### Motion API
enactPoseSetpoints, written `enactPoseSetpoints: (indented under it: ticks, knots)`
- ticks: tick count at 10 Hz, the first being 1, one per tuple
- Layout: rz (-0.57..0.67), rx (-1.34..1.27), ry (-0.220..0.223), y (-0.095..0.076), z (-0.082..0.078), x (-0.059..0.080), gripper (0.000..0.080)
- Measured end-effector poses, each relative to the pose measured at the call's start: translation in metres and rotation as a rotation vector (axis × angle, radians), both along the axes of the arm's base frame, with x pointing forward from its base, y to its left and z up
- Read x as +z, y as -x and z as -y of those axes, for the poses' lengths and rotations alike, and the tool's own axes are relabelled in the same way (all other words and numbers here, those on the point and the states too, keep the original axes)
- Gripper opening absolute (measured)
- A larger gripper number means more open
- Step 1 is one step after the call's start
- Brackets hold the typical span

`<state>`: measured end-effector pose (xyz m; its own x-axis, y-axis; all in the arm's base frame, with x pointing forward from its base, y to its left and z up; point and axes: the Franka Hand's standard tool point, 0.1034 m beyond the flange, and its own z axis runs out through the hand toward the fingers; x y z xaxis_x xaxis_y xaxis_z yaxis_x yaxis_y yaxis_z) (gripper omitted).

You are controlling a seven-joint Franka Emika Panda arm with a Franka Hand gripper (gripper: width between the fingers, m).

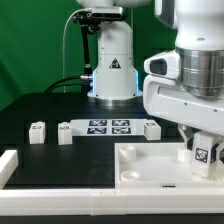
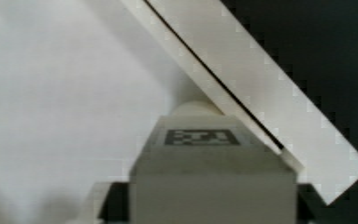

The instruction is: Assemble one leg

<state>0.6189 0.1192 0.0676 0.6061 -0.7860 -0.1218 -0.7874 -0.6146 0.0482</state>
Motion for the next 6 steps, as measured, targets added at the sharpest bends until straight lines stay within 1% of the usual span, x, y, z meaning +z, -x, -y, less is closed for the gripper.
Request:
enactPoseSetpoints:
  ticks: [1, 2, 3, 4, 5, 6]
  knots:
    - [-0.003, -0.043, 0.002, 0.0001, -0.0006, 0.0, 0.0293]
    - [-0.002, -0.018, -0.001, 0.0002, -0.0005, -0.0001, 0.0369]
    - [0.0, 0.004, -0.003, 0.0002, -0.0006, -0.0001, 0.0507]
    - [0.0, 0.006, -0.004, 0.0004, -0.0017, 0.0, 0.0507]
    - [0.004, 0.061, -0.009, 0.001, -0.0048, 0.0006, 0.0605]
    - [0.013, 0.197, -0.025, 0.0013, -0.0056, 0.0012, 0.064]
